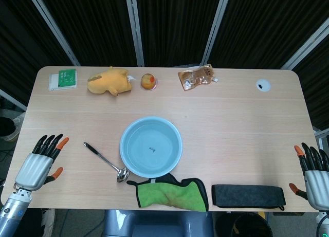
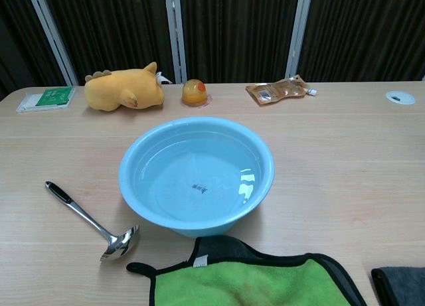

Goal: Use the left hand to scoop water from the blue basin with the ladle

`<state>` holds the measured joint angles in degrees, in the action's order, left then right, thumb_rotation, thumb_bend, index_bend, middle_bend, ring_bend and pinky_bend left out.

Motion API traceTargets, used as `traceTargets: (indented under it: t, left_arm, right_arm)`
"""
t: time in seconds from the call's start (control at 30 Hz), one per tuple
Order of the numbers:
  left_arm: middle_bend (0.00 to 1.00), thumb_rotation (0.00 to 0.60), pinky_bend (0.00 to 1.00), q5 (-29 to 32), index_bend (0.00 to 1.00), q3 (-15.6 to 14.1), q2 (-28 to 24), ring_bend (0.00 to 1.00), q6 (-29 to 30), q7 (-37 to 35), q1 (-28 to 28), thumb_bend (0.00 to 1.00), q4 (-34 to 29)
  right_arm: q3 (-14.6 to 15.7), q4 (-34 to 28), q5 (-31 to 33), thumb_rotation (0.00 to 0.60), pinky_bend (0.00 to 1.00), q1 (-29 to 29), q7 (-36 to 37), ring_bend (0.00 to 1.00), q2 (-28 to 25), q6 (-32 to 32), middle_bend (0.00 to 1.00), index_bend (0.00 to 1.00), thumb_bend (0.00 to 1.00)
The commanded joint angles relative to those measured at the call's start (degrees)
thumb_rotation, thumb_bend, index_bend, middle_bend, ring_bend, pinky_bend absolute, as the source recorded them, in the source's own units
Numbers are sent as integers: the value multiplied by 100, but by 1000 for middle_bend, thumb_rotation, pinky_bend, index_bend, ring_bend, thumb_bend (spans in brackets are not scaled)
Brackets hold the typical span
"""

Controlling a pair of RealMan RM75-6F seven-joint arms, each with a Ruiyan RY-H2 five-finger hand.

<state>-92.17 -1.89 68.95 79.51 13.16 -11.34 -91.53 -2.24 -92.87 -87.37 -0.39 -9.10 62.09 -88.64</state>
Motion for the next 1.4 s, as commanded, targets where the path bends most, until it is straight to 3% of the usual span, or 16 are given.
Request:
traceTargets:
  t: [0.03, 0.2, 0.47, 0.8, 1.03, 1.4]
  left_arm:
    - [0, 600, 0, -5, 0, -3, 2, 0, -2, 0, -1, 289, 4]
    - [0, 600, 0, 19, 37, -2, -7, 0, -58, -37, -22, 293, 26]
    - [0, 600, 0, 366, 231, 49, -60, 0, -658, -230, -252, 295, -3]
    - [0, 600, 0, 719, 324, 182, 194, 0, -1269, -142, -583, 296, 316]
    - [0, 600, 0, 1115, 363, 335, 722, 0, -1700, 403, -855, 295, 563]
    - [0, 600, 0, 1526, 500, 476, 1595, 0, -2242, 499, -1207, 289, 1336]
  right_arm:
    - [-3, -2, 2, 600, 0, -2, 2, 0, 0, -5, 0, 0, 0]
    - [-12, 4, 30, 600, 0, 9, -3, 0, 7, 23, 0, 0, 0]
    - [-26, 22, 38, 600, 0, 48, -50, 0, 50, 72, 0, 0, 0]
    - [-101, 46, 136, 600, 0, 123, 37, 0, 59, 168, 0, 0, 0]
    - [-86, 86, 58, 600, 0, 157, 160, 0, 42, 185, 0, 0, 0]
    - [-116, 140, 142, 600, 0, 160, 484, 0, -89, 223, 0, 0, 0]
